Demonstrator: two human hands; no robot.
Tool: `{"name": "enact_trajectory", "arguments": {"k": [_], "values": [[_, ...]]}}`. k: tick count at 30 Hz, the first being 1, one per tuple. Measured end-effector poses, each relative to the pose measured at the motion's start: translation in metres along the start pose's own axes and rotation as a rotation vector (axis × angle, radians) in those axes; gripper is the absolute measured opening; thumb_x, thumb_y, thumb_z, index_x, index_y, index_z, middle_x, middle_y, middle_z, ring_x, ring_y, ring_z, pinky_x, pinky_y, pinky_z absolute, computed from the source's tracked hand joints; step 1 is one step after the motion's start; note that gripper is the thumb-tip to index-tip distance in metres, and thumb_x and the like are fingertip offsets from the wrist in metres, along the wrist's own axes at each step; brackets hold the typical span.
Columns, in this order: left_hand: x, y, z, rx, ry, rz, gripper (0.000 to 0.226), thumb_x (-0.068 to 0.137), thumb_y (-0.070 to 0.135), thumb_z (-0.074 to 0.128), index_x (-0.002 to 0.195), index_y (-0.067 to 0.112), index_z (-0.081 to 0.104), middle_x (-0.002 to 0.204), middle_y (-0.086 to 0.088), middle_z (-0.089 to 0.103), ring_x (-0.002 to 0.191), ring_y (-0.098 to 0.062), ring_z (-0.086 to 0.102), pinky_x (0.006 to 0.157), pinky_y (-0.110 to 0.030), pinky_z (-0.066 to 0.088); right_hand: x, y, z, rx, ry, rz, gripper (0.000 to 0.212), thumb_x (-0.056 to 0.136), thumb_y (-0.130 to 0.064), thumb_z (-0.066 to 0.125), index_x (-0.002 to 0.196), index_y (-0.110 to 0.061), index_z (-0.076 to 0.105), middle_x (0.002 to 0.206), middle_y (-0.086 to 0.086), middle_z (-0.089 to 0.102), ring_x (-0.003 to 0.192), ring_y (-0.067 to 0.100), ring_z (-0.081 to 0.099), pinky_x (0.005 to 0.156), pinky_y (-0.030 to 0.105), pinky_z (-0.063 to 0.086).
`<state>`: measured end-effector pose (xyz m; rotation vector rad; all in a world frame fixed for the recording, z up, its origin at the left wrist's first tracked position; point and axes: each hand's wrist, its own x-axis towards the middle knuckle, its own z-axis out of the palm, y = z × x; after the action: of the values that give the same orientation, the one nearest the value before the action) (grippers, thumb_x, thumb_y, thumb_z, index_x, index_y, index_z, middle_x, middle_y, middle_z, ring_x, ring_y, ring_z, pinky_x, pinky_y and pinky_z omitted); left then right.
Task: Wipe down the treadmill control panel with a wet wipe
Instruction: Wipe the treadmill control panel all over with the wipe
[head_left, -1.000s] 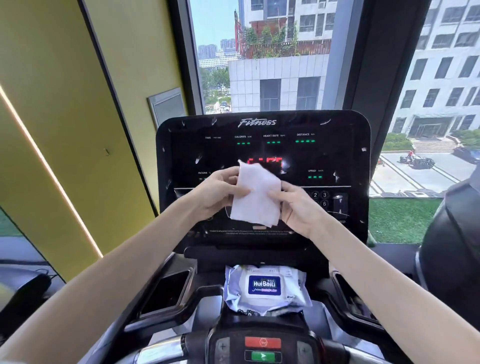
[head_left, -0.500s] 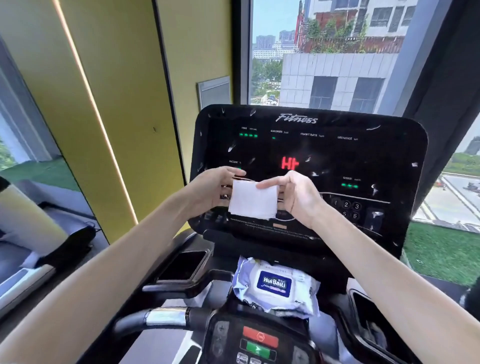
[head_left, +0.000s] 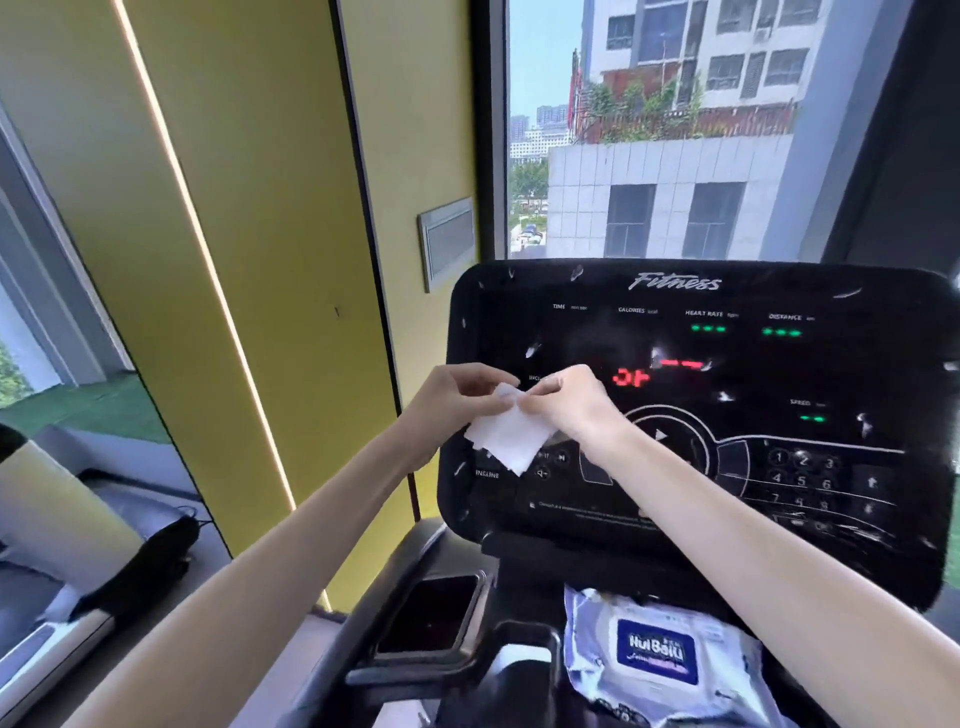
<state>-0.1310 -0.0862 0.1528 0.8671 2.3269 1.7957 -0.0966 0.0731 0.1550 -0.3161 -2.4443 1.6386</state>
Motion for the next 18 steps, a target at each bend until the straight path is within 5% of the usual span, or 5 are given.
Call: {"name": "enact_trajectory", "arguments": {"k": [5,10,14,18], "values": [[0.020,-0.024,-0.013,0.149,0.003,0.240,0.022,0.083,0.010,0.068,0.105,0.013,0.067,0.080,0.000,0.064,0.073,-0.008,0.057,0.070,-0.020,0.048,0.023,-0.021,0.026,0.234,0.063,0.141,0.020,0.076,0.004,0.053,0.083,-0.002,0.071,0.086,0.023,0.070,0.075,0.035,0.069,0.071,0.047,0.057],[0.035,-0.045,-0.025,0.292,-0.049,0.353,0.041,0.076,0.023,0.076,0.114,0.019,0.062,0.098,0.004,0.062,0.086,-0.002,0.054,0.074,-0.013,0.042,0.027,-0.030,0.039,0.374,0.109,0.206,0.025,0.081,0.003,0.051,0.101,0.015,0.059,0.095,0.029,0.067,0.082,0.037,0.069,0.077,0.047,0.056],[0.038,-0.060,-0.023,0.421,-0.017,0.448,0.041,0.074,0.007,0.073,0.110,0.014,0.055,0.103,0.003,0.052,0.094,-0.009,0.048,0.079,-0.009,0.036,0.026,-0.036,0.039,0.422,0.119,0.153,0.023,0.082,0.011,0.048,0.102,0.019,0.056,0.078,0.028,0.060,0.068,0.034,0.066,0.056,0.033,0.058],[0.050,-0.056,-0.031,0.125,0.197,0.139,0.018,0.081,-0.002,0.057,0.093,0.010,0.058,0.088,-0.003,0.060,0.081,-0.014,0.054,0.071,-0.021,0.042,0.035,-0.041,0.040,0.337,0.125,0.032,0.018,0.090,-0.003,0.048,0.102,0.001,0.060,0.076,0.026,0.067,0.065,0.033,0.069,0.056,0.033,0.058]]}}
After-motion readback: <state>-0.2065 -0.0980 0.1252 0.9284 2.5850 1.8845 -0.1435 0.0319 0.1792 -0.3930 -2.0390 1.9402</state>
